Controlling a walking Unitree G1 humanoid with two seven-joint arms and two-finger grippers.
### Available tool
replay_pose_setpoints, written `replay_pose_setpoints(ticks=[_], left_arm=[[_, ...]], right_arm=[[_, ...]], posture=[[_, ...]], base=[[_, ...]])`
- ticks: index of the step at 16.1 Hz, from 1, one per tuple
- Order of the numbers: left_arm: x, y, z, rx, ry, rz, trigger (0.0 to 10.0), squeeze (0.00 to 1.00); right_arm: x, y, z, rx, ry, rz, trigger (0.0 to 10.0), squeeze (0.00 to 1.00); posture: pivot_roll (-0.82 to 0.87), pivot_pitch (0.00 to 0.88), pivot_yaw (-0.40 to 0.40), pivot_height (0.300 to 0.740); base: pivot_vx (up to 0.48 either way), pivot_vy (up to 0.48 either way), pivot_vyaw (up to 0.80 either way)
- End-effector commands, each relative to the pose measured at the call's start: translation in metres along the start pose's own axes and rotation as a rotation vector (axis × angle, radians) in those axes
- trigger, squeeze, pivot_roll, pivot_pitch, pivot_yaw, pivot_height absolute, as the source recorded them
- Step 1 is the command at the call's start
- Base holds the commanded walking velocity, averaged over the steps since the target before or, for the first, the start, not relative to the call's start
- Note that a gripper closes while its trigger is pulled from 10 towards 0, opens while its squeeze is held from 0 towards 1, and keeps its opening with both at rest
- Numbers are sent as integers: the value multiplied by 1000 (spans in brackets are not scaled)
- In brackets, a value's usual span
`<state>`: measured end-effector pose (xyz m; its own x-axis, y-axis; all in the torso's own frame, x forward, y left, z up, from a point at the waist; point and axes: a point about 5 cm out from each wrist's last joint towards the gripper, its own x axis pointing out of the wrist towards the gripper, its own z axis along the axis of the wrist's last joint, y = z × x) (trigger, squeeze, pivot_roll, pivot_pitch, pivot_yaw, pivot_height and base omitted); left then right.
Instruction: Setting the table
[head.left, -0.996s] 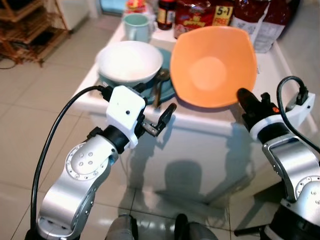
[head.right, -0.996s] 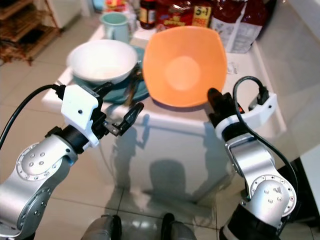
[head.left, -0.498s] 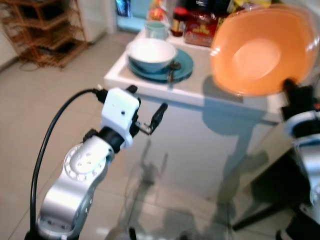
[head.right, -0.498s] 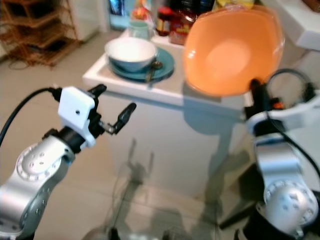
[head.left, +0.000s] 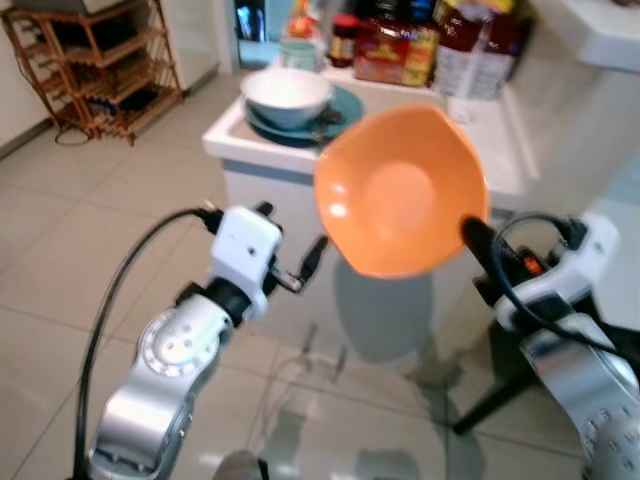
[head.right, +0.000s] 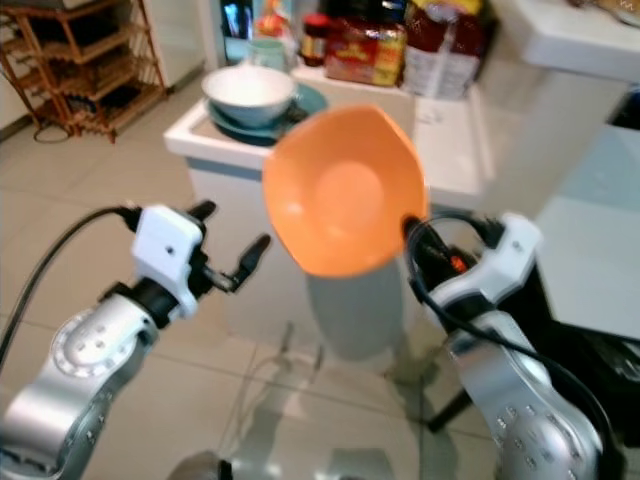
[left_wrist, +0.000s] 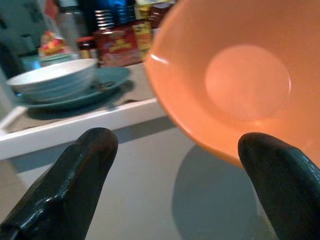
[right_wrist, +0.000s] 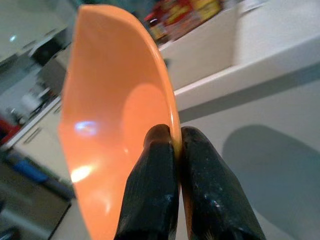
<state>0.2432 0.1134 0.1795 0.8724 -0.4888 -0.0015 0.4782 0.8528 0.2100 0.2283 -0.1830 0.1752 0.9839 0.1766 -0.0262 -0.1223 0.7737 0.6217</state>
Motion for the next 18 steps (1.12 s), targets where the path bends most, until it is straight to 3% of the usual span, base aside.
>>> replay_pose_setpoints(ticks=[1,3,7,10,14,18], left_arm=[[0,3,-6,15,20,9,10000,0],[4,2,-11,-11,22,38,10000,0],[12,13,-7,28,-2,149,10000,0],[19,15,-2,45,-18,147,10000,0],[21,14,2,62,-38,135,10000,0],[25,14,5,74,-51,117,10000,0]], right_arm=[[-1,1,5,15,-43,43,10000,0],[3,-7,12,-37,-77,2,10000,0],[11,-19,15,-16,-150,-101,10000,0],[14,-14,18,-44,-172,-78,10000,0],[15,-19,19,-51,-209,-119,10000,0],[16,-21,21,-66,-216,-125,10000,0]], posture=[[51,72,-49,740],[47,75,-46,740],[43,71,-45,740],[41,75,-33,740],[40,69,-24,740],[45,63,-20,740]], base=[[0,-424,0],[0,-431,0],[0,-432,0],[0,-430,0],[0,-433,738],[0,-432,0]])
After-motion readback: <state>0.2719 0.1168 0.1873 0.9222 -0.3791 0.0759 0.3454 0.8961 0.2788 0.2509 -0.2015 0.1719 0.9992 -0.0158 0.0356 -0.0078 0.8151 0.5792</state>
